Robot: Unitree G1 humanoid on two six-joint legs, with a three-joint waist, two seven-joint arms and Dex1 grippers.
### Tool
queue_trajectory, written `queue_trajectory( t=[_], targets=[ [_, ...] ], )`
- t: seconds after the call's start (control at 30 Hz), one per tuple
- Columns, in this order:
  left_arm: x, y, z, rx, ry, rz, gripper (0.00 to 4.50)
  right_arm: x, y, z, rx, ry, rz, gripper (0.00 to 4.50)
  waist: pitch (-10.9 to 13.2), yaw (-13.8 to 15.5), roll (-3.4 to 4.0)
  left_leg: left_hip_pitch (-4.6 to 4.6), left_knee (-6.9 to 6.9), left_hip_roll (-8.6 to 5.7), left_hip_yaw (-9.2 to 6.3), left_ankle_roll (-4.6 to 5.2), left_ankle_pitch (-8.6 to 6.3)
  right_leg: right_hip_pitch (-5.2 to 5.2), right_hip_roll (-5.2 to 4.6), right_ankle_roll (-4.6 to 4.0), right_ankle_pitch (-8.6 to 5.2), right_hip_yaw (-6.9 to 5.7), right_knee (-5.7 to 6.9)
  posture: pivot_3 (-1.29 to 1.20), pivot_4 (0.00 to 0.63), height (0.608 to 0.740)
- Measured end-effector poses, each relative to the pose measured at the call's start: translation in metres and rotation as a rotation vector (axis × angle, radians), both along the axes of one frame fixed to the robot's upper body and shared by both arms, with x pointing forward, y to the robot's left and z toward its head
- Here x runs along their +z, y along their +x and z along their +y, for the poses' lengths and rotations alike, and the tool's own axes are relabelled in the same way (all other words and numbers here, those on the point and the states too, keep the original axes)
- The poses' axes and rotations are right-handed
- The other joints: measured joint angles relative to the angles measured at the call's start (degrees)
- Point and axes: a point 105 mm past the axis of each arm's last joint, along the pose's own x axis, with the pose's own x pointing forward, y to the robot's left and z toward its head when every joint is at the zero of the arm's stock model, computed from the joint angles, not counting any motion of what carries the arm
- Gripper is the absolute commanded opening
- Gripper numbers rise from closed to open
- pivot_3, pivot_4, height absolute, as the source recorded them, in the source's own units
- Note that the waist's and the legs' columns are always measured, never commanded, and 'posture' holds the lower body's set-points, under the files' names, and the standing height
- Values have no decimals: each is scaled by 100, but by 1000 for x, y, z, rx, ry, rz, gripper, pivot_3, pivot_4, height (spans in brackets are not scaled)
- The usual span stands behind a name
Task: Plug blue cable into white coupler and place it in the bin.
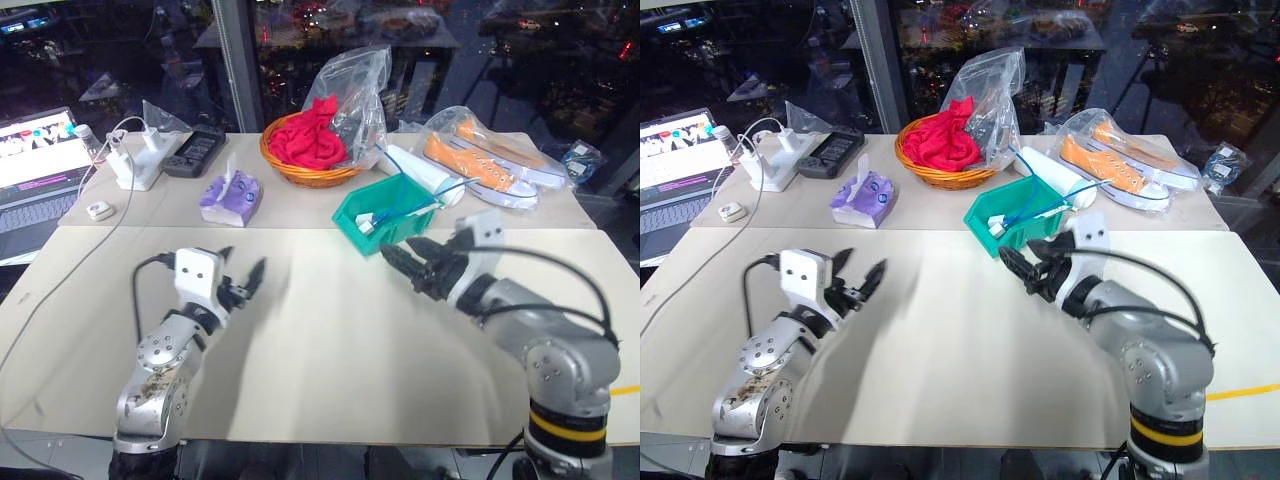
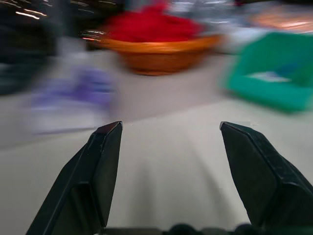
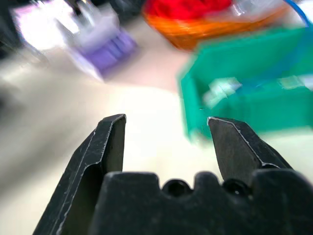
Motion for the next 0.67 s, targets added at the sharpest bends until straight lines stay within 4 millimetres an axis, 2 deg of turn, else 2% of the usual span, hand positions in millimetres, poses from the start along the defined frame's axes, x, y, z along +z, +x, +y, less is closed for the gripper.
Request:
queue_trajectory(
  t=[0.1,0.2,0.33,0.67],
  targets=[
    [-3,0,16,147,-79,-7,3446,-29,0,-11,-220,-37,-16,3132,-2,59,-4,-3,1,0,-1,-28,15,-1,0,2,5,0,2,0,150,728],
    [-7,-1,16,178,-125,0,3446,-42,-3,-16,-321,-57,-43,3132,-2,106,-6,-4,1,0,-1,-55,30,0,0,2,6,1,-2,0,150,728],
    [-16,-1,10,171,-215,35,3446,-44,0,-22,-404,-43,-91,3132,-3,98,-6,-2,-2,0,-1,-55,30,-2,0,2,6,1,0,0,150,728],
    [-15,-2,11,159,-223,35,3446,-41,6,-28,-424,-46,-131,3132,-3,101,-6,-3,-2,0,-1,-54,30,0,0,2,6,1,0,0,150,728]
  ],
)
